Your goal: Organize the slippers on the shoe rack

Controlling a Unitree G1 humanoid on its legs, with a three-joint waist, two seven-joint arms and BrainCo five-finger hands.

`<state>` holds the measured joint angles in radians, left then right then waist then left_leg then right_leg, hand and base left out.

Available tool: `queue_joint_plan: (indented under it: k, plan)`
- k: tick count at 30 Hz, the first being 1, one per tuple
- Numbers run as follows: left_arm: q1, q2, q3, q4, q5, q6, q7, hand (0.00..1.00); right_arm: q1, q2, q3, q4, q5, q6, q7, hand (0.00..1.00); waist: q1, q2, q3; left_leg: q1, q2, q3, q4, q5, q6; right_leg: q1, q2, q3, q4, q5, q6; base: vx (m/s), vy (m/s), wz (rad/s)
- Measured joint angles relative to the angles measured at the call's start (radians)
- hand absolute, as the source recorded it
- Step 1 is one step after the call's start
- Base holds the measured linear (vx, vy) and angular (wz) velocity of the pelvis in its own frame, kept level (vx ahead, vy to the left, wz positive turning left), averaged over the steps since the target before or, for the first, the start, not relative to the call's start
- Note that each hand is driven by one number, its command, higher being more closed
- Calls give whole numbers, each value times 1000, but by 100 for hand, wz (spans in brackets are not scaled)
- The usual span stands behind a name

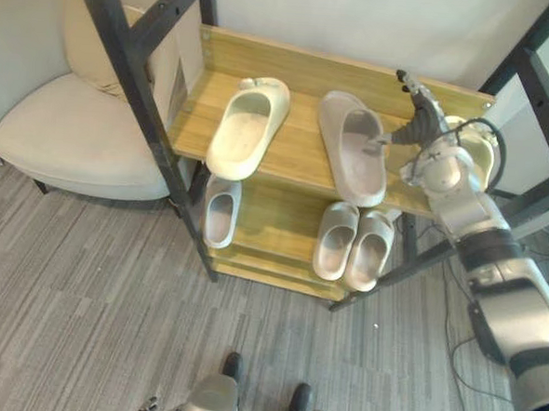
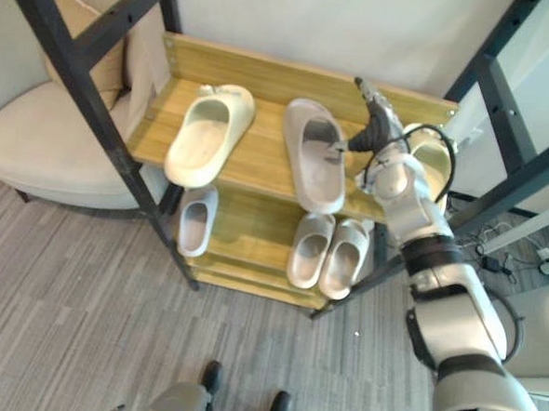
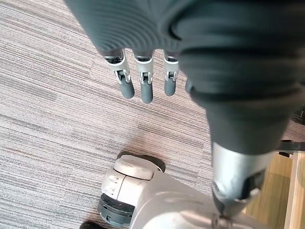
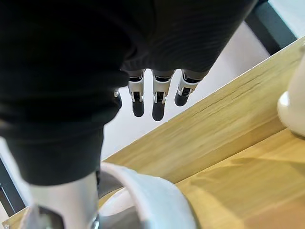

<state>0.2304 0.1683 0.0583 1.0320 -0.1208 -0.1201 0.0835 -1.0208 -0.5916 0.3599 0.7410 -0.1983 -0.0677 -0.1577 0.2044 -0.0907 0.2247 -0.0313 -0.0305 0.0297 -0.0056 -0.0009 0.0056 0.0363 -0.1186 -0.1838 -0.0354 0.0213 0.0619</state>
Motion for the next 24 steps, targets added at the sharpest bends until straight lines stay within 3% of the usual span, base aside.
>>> queue_joint_plan:
  k: [8, 9, 24]
  plan:
    - [0, 2, 0, -2, -20, -3, 1, 0, -41, 53, 8, 47, -2, 7, 0, 0, 13, 0, 28, 6, 7, -1, -17, 8, 1, -1, 9, -3, 0, 12, -16, -4, 0, 0]
    - [-1, 2, 0, -2, -20, -3, 1, 0, -61, 54, 11, 67, -9, 8, 0, 100, 14, 1, 33, 12, 7, -1, -32, 16, 0, -2, 9, -4, 0, 12, -16, 0, 0, 0]
    - [-3, 8, -15, -1, -39, -3, 6, 0, -143, 85, 43, 105, -47, 7, -12, 100, 39, -6, 68, 34, 31, -5, -96, 53, -14, -1, 32, -12, 0, 12, -16, 0, -5, 1]
